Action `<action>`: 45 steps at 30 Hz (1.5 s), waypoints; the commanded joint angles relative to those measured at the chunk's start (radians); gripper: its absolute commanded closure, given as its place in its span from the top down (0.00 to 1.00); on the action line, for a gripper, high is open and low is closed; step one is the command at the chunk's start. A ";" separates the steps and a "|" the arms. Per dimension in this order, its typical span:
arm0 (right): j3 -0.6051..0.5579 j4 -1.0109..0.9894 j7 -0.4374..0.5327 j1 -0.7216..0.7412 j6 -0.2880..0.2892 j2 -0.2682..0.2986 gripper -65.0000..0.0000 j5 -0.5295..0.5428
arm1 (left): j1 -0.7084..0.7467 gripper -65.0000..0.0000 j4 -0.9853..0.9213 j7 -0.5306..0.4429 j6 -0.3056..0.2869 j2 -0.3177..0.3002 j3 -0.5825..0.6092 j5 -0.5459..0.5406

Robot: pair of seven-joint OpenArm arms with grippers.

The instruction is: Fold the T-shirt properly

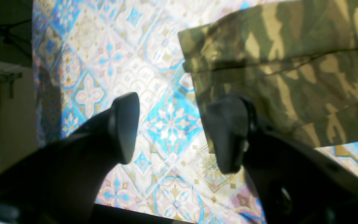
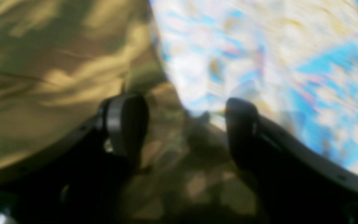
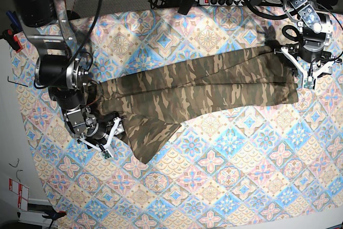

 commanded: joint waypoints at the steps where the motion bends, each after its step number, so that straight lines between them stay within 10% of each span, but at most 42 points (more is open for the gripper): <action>1: -0.002 0.004 0.005 0.031 0.011 0.006 0.65 -0.003 | -0.007 0.56 0.021 -0.017 0.006 -0.010 -0.003 -0.007; 17: -0.086 0.013 0.003 -0.015 0.010 -0.098 0.62 -0.002 | -0.094 0.56 -0.004 -0.008 0.006 -0.008 0.002 0.004; 27: -0.079 0.015 -0.060 -0.015 0.010 -0.098 0.01 0.003 | -0.091 0.56 -0.007 -0.010 0.006 -0.005 0.002 0.004; 45: 0.107 0.565 -0.356 -0.148 0.010 -0.093 0.02 -0.003 | -0.088 0.56 -0.136 -0.016 0.006 -0.011 0.001 0.004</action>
